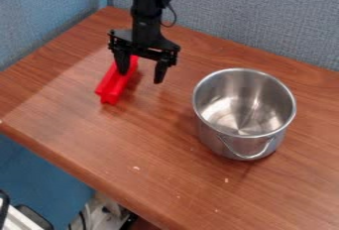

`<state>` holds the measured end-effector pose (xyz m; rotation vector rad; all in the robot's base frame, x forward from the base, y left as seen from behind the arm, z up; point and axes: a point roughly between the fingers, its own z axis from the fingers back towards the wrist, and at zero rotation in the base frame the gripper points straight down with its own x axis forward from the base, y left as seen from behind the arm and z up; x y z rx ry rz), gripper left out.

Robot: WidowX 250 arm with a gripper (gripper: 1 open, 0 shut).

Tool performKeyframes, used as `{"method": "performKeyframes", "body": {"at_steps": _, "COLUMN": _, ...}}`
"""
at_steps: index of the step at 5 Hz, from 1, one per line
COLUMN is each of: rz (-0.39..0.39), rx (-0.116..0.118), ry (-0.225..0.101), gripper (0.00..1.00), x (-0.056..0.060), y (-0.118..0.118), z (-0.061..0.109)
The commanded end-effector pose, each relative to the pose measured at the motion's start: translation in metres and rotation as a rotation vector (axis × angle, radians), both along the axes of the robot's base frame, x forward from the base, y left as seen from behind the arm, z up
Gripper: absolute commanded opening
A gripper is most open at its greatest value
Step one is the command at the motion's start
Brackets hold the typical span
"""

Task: Put the red object in the metal pot

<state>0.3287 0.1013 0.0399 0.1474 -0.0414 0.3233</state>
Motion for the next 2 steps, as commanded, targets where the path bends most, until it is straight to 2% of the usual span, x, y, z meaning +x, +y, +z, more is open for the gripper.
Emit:
{"method": "performKeyframes", "body": {"at_steps": 1, "rz": 0.115, "rx": 0.021, "ry": 0.004, "gripper": 1.00, "x": -0.0061, "y": 0.0136, "z": 0.0085}}
{"method": "performKeyframes", "body": {"at_steps": 2, "rz": 0.225, "rx": 0.026, "ry": 0.027, "gripper": 1.00, "x": -0.0144, "y": 0.0207, "z": 0.0130}}
